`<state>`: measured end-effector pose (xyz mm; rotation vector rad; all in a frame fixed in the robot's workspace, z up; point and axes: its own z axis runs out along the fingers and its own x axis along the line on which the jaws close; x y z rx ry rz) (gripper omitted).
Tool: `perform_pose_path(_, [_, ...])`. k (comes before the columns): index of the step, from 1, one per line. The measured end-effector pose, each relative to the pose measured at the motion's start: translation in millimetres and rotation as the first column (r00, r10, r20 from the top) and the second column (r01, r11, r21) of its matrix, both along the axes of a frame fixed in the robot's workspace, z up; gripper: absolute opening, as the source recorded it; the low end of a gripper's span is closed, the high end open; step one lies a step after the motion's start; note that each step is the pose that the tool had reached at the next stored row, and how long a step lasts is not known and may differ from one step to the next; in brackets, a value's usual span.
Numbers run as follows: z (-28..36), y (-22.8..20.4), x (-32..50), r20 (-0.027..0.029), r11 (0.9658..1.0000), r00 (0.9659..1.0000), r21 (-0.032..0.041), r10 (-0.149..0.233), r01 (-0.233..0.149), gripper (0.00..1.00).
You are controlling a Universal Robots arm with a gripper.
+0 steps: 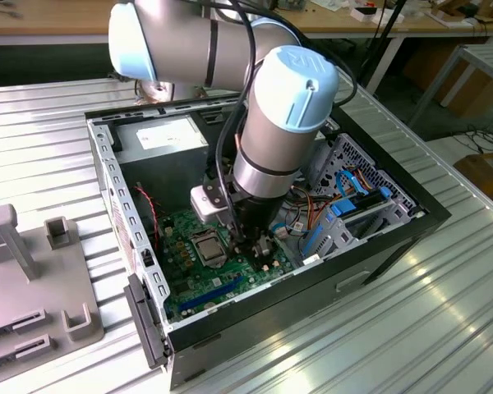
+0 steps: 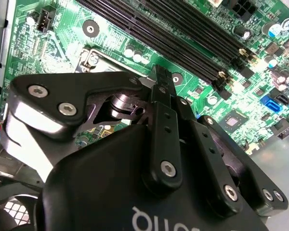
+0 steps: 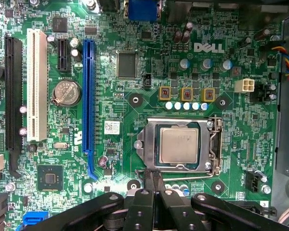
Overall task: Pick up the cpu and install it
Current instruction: 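Install the first cpu locking lever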
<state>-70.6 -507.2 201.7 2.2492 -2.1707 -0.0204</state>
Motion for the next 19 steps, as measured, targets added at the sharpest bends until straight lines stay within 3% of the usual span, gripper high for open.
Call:
perform_pose_path(9, [-4.4,0.0,2.0,0.0002,0.9999,0.9999,0.0012,0.015,-0.015,0.11])
perform_pose_path(16, [6.7,0.1,1.9,0.0003,0.9999,0.9999,0.0020,0.016,-0.016,0.11])
perform_pose_path(19, [16.6,1.5,1.0,0.0010,0.9999,0.9999,0.0020,0.015,-0.015,0.11])
